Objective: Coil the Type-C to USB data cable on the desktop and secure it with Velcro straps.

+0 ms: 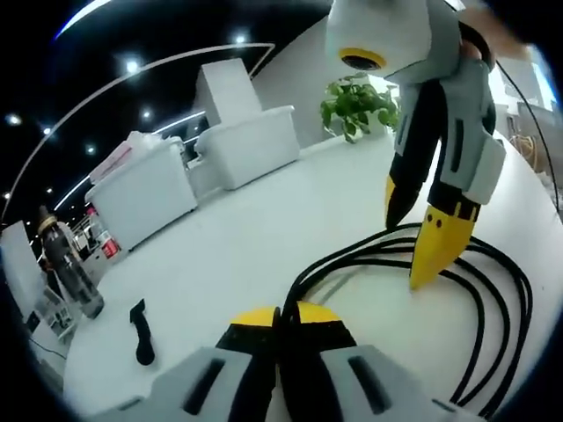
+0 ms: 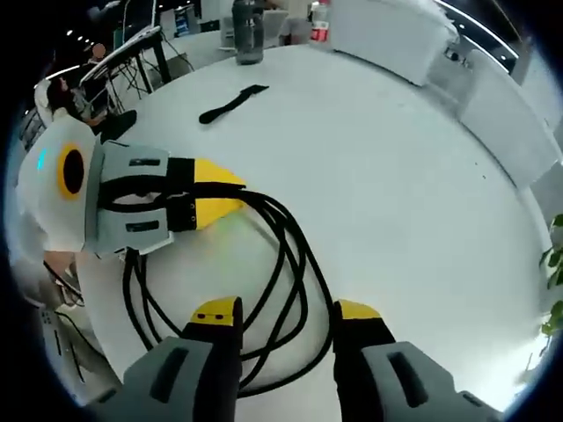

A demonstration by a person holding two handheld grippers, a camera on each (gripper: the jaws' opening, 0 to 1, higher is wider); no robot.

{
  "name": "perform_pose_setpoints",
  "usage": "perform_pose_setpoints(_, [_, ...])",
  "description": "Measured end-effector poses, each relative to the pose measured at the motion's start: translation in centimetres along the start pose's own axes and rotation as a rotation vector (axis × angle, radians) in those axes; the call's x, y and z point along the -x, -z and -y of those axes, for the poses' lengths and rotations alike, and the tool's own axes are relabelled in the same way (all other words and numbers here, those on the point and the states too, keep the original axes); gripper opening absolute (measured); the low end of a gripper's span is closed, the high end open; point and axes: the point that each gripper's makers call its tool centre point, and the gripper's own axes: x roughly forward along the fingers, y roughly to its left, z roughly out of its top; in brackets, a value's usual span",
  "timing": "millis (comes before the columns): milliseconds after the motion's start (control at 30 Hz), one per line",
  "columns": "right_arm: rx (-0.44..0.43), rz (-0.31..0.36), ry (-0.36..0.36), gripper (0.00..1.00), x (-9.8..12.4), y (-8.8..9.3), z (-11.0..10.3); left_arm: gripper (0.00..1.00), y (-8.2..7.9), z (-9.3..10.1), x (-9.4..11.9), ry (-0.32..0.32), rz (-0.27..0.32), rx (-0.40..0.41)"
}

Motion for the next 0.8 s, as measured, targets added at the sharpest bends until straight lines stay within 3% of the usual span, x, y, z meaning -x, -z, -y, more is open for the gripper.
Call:
perform_pose_setpoints(267, [0.048, 0.0, -0.045, 0.3, -0.1, 0.0, -0.4, 0.09, -0.1, -0.1, 0.0, 0.018, 0.018, -0.025])
perform_pose_setpoints(400, [0.105, 0.002, -0.073, 0.21, -0.1, -0.1, -1.3, 0.26, -1.2, 0.5, 0.1, 0.048, 0.098, -0.095])
perform_pose_setpoints(533, [0.146, -0.001, -0.093, 0.16, -0.1, -0.2, -1.7, 0.31, -1.5, 1.2, 0.1, 0.083, 0.11, -0.072])
perform_pose_setpoints(733, [0.325, 0.0, -0.153, 0.1, -0.2, -0.6, -2.3, 0.3, -1.3, 1.5, 0.0, 0.12, 0.11, -0.023])
perform_pose_setpoints(800, [0.349, -0.002, -0.167, 0.1, -0.2, -0.6, -2.3, 0.3, -1.3, 1.5, 0.0, 0.122, 0.11, -0.02])
